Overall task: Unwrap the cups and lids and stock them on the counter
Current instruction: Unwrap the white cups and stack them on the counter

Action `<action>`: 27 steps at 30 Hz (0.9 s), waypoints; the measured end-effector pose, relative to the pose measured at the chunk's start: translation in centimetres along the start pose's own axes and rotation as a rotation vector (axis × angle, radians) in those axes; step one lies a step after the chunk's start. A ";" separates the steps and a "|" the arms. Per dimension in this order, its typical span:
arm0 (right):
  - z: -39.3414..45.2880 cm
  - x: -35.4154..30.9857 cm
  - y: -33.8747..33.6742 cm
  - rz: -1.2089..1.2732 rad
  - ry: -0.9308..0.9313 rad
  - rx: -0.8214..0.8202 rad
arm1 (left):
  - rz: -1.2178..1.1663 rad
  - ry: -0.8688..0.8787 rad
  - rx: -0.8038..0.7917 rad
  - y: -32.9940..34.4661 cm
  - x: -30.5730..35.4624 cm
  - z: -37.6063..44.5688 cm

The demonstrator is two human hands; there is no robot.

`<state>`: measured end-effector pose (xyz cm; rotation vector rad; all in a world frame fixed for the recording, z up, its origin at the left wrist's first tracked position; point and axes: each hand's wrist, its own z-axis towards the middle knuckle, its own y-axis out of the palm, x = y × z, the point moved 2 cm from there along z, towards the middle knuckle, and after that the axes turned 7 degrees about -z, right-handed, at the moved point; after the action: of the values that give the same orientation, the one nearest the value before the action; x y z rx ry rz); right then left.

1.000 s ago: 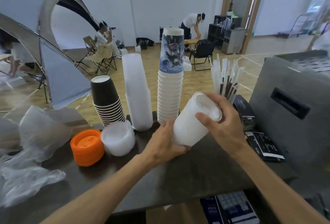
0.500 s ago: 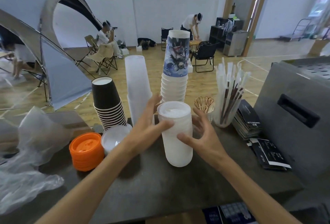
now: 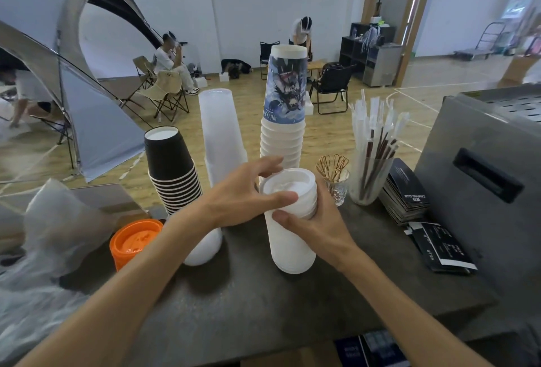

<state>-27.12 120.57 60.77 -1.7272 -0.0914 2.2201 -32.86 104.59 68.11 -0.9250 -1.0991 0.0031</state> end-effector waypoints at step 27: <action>-0.8 0.5 -0.2 0.004 -0.047 0.030 | -0.551 -0.191 0.002 -2.1 -0.4 0.1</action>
<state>-26.41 120.75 60.09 -1.6617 -0.0655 2.2531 -34.03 103.13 69.13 -0.6035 -1.5035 -0.3664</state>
